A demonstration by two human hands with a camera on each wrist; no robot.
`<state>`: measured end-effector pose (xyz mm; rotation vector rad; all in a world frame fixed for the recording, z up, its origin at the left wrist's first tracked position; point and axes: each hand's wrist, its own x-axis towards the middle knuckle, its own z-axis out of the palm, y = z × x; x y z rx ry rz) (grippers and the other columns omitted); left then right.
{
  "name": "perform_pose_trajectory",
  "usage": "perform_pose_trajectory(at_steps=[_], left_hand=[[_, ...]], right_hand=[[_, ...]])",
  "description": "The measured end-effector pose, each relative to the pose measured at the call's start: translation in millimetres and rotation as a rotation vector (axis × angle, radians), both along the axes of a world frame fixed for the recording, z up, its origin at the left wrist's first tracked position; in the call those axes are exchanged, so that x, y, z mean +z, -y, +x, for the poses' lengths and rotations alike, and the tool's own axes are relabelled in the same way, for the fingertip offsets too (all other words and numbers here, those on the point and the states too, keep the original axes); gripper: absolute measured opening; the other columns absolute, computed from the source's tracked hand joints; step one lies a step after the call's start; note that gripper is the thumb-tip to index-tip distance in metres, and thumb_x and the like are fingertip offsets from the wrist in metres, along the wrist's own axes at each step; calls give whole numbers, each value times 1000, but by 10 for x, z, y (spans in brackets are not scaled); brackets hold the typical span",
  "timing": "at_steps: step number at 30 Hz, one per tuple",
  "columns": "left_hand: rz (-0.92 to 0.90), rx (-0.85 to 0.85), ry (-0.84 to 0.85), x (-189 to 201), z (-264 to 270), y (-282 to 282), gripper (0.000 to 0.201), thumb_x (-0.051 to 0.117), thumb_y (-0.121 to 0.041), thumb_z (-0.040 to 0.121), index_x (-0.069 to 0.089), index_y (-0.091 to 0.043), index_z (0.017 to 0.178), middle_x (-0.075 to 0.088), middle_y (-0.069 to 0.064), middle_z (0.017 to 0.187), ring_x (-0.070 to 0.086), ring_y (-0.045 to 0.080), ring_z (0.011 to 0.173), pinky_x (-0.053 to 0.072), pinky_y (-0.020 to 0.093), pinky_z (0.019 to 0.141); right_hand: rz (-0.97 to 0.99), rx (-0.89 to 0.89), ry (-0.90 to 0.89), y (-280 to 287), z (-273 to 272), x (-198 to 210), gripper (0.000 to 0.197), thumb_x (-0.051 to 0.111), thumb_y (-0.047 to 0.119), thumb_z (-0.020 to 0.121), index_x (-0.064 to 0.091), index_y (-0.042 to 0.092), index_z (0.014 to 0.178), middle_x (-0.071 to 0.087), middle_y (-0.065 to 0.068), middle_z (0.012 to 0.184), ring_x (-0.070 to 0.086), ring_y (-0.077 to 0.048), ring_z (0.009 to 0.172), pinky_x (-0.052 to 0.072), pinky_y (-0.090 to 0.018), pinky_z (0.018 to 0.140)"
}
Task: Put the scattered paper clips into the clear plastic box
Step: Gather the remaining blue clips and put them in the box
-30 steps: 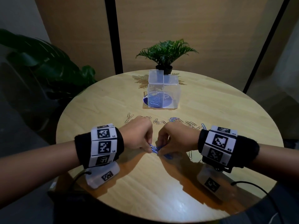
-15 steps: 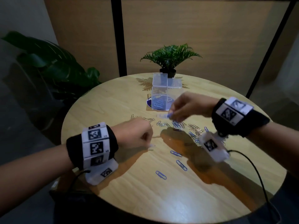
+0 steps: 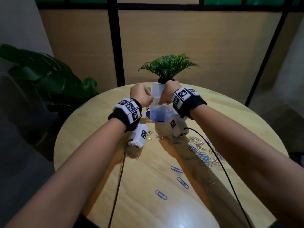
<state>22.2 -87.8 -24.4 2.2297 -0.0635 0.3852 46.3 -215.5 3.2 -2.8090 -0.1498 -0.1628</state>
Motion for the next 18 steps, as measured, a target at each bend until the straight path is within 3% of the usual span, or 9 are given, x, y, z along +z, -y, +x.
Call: perform_pose_trajectory(at_steps=[3, 7, 9, 11, 13, 15, 17, 18], left_hand=[[100, 38, 10, -48, 125, 48, 15, 74, -14, 78, 74, -3, 68, 73, 14, 71, 71, 26, 72, 60, 41, 72], [262, -28, 27, 44, 87, 83, 22, 67, -24, 85, 76, -7, 75, 74, 9, 78, 69, 25, 79, 58, 40, 76], [341, -60, 101, 83, -20, 97, 20, 66, -23, 86, 76, -9, 76, 74, 7, 79, 67, 22, 78, 56, 38, 76], [412, -157, 195, 65, -212, 116, 18, 64, -21, 87, 75, -10, 78, 73, 5, 78, 65, 16, 72, 55, 35, 71], [524, -382, 204, 27, -400, 137, 16, 62, -19, 89, 74, -9, 86, 73, 5, 83, 65, 15, 73, 55, 35, 72], [695, -593, 43, -8, -528, 164, 23, 57, -17, 91, 69, -10, 111, 70, 6, 107, 64, 17, 93, 51, 39, 88], [893, -725, -241, -74, -608, 188, 45, 52, -21, 94, 46, -23, 139, 53, 0, 137, 52, 16, 120, 41, 38, 105], [998, -768, -345, -117, -644, 196, 51, 49, -27, 95, 35, -30, 144, 42, -3, 147, 44, 16, 130, 35, 38, 110]], right_hand=[[268, 18, -97, 95, 4, 26, 33, 80, 16, 73, 69, 0, 99, 74, -15, 91, 72, -21, 75, 61, -37, 77], [491, 30, -132, 274, -94, 88, 26, 70, 10, 81, 70, -9, 98, 73, -21, 96, 68, -21, 80, 56, -45, 88], [504, 35, -82, 427, -273, 129, 20, 66, 8, 85, 71, -7, 96, 73, -18, 88, 69, -22, 75, 60, -35, 79], [301, 92, -67, 609, -498, 120, 16, 61, 7, 88, 72, -1, 95, 73, -14, 83, 70, -20, 73, 60, -27, 68], [-31, 205, -152, 744, -749, 38, 21, 57, 7, 89, 74, 5, 101, 73, -9, 85, 68, -18, 72, 59, -27, 69], [-319, 301, -253, 815, -931, -132, 30, 53, 9, 90, 69, 14, 115, 72, -5, 101, 66, -21, 86, 52, -29, 83], [-466, 363, -296, 855, -1021, -333, 42, 49, 8, 90, 60, 22, 128, 64, -3, 125, 59, -23, 113, 44, -29, 100], [-474, 381, -328, 878, -1044, -414, 47, 47, 8, 90, 55, 24, 133, 58, -3, 134, 53, -24, 123, 40, -32, 105]])
